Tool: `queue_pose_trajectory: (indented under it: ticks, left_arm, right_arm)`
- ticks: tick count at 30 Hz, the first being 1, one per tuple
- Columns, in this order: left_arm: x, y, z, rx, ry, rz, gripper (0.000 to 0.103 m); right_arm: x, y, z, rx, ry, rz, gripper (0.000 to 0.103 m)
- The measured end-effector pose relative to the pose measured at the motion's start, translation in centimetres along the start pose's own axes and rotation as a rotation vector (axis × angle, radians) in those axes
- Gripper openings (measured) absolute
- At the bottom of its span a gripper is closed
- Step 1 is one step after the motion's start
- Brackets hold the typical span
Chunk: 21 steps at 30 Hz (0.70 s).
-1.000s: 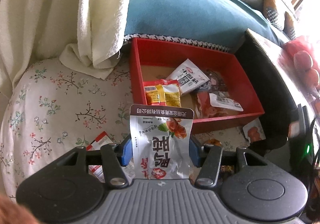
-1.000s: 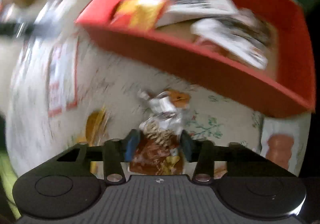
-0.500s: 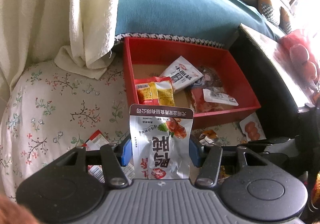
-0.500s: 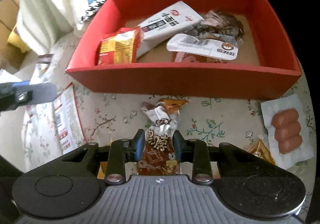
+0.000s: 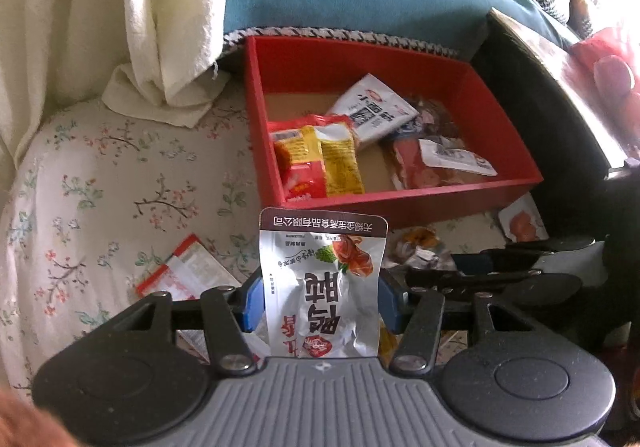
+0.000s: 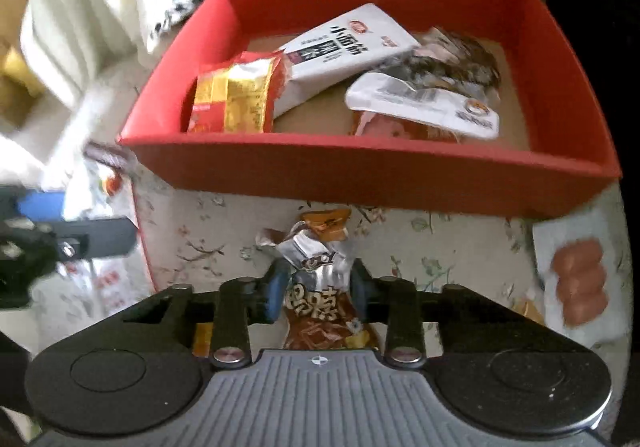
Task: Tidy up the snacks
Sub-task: 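Carry the silver-wrapped packet over the red box with the right tool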
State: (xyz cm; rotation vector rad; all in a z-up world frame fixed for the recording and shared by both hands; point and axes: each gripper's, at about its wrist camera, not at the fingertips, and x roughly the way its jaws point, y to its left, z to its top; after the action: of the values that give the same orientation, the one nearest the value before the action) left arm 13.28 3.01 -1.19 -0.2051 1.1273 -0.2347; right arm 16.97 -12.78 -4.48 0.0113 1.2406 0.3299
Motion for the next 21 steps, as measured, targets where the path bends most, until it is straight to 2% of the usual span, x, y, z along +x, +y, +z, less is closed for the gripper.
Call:
queue_pose_trajectory:
  ticks: [3, 7, 11, 12, 15, 17, 19, 20, 21]
  left_arm:
    - [-0.4, -0.4, 0.2, 0.007, -0.017, -0.007, 0.047]
    - [-0.4, -0.4, 0.5, -0.003, -0.012, -0.016, 0.047]
    - [0.0, 0.1, 0.5, -0.021, 0.008, -0.017, 0.047]
    - [0.3, 0.2, 0.4, -0.029, 0.022, -0.021, 0.047]
    - [1.2, 0.4, 0.0, -0.048, 0.059, -0.040, 0.047]
    - [1.7, 0.5, -0.2, -0.061, 0.075, -0.031, 0.047]
    - [1.7, 0.8, -0.3, -0.072, 0.074, -0.026, 0.048]
    - [1.5, 1.1, -0.3, -0.082, 0.070, -0.025, 0.048]
    - [1.4, 1.4, -0.3, -0.091, 0.064, -0.021, 0.048]
  right_arm:
    - [0.1, -1.3, -0.1, 0.077, 0.005, 0.057, 0.037]
    - [-0.3, -3.6, -0.6, 0.246, -0.002, 0.261, 0.038]
    - [0.5, -4.7, -1.7, 0.337, 0.009, 0.427, 0.051]
    - [0.9, -4.7, -2.0, 0.353, 0.018, 0.454, 0.056]
    - [1.9, -3.4, -2.0, 0.304, 0.047, 0.420, 0.060]
    - [1.8, -2.0, -1.6, 0.261, 0.058, 0.421, 0.051]
    - [1.7, -1.1, -1.3, 0.217, 0.058, 0.387, 0.048]
    - [1.5, -0.1, -1.2, 0.145, 0.050, 0.302, 0.041]
    - [1.1, 1.4, -1.1, 0.031, 0.026, 0.226, 0.049]
